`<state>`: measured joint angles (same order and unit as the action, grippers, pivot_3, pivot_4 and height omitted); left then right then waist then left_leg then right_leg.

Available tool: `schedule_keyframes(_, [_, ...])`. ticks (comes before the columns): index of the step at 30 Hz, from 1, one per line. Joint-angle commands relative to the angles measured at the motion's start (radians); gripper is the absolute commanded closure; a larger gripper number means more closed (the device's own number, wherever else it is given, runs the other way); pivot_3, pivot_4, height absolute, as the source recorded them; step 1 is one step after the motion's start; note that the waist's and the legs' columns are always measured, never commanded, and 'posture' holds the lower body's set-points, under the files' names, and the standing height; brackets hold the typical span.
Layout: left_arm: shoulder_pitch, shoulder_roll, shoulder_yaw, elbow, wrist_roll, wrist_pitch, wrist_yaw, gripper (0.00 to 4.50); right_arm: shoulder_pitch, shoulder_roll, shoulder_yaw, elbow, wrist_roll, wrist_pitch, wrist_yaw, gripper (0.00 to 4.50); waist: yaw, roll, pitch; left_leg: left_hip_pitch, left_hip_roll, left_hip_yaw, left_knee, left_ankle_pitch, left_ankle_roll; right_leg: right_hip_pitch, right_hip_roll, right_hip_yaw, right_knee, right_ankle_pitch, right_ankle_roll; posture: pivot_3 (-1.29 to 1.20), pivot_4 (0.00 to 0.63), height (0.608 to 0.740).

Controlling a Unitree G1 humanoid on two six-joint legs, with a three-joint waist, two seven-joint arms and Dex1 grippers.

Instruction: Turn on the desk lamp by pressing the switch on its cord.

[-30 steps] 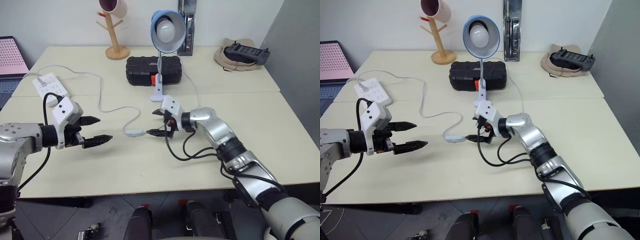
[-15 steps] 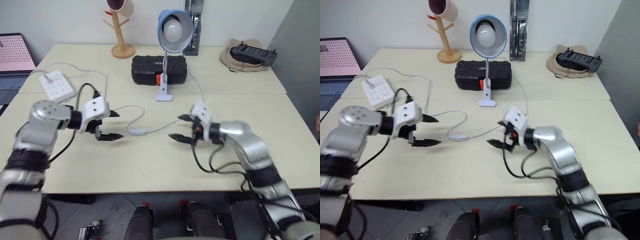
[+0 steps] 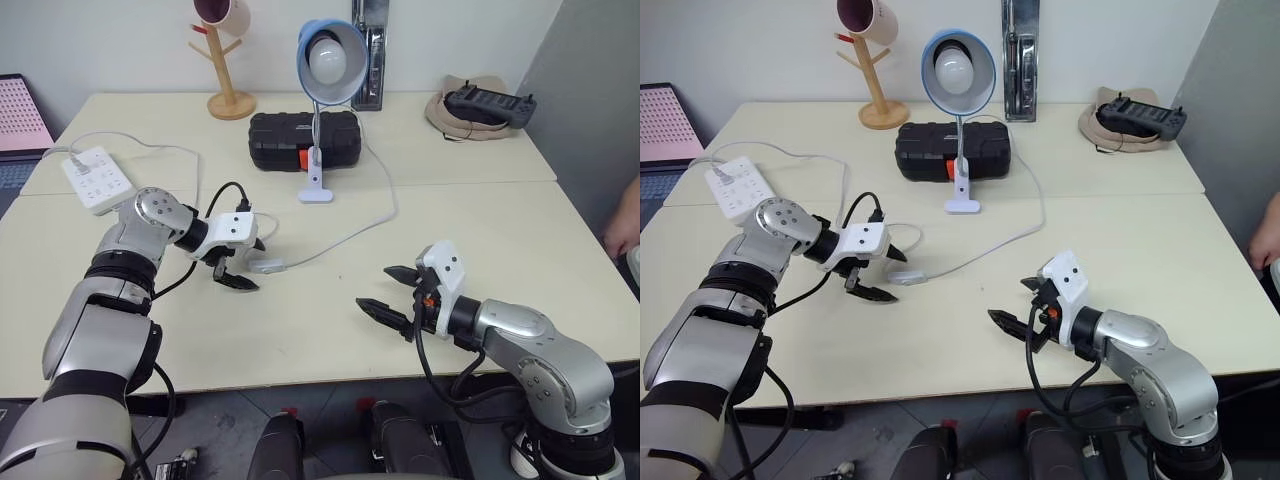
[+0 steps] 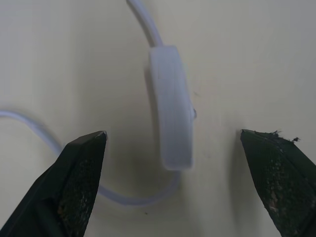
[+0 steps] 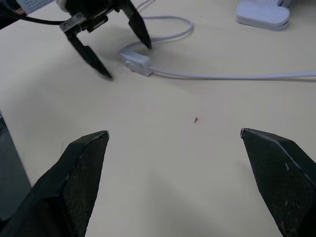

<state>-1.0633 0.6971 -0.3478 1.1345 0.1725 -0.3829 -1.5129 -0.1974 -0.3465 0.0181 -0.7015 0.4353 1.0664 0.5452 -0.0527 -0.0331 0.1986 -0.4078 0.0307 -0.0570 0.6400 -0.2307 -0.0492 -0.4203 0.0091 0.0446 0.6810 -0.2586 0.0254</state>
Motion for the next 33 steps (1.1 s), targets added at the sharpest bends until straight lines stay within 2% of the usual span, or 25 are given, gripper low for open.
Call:
schedule_keyframes(1, [-0.045,-0.016,0.005,0.036,0.032,-0.046,0.026,0.0,-0.004,-0.009,-0.025,-0.05,0.037,0.002,-0.028,0.02,0.001,0.0,0.0,0.0,0.0,0.0,0.0,0.0,0.0,0.0,0.0,0.0,0.0,0.0,0.0,0.0,0.15,0.74])
schedule_keyframes(7, [-0.054,-0.043,0.014,0.075,0.053,-0.06,0.043,0.0,-0.005,-0.031,-0.035,-0.053,0.067,0.005,-0.046,0.02,0.002,0.0,0.0,-0.001,0.0,-0.001,0.002,0.0,0.0,0.0,0.0,0.0,0.0,0.0,0.001,0.0,0.15,0.74])
schedule_keyframes(10, [-0.052,-0.05,0.014,0.088,0.061,-0.063,0.042,0.51,-0.01,-0.042,-0.037,-0.047,0.082,0.004,-0.057,0.0,0.003,0.0,0.0,-0.001,0.0,-0.001,0.003,0.0,0.0,0.001,0.0,0.0,0.001,0.001,0.001,0.0,0.15,0.74])
schedule_keyframes(14, [-0.057,-0.051,0.017,0.098,0.066,-0.06,0.049,1.55,-0.011,-0.059,-0.037,-0.042,0.09,-0.001,-0.062,0.0,0.005,0.0,0.0,-0.001,0.0,-0.001,0.004,0.0,0.0,0.001,0.0,0.0,0.001,0.001,0.002,0.0,0.15,0.74])
schedule_keyframes(27, [-0.055,-0.042,0.017,0.102,0.086,-0.069,0.044,4.1,-0.006,-0.073,-0.035,-0.034,0.116,-0.012,-0.093,0.0,0.005,0.0,-0.001,0.0,0.0,-0.001,0.005,0.0,0.0,0.002,0.0,0.0,0.001,0.001,0.002,0.0,0.15,0.74])
schedule_keyframes(33, [-0.064,-0.054,0.044,0.097,0.051,-0.017,0.001,4.12,0.009,-0.079,-0.047,-0.035,0.12,-0.016,-0.099,0.0,0.005,0.0,-0.001,0.0,0.0,-0.001,0.005,0.0,0.0,0.002,0.0,0.0,0.001,0.001,0.002,0.0,0.15,0.74])
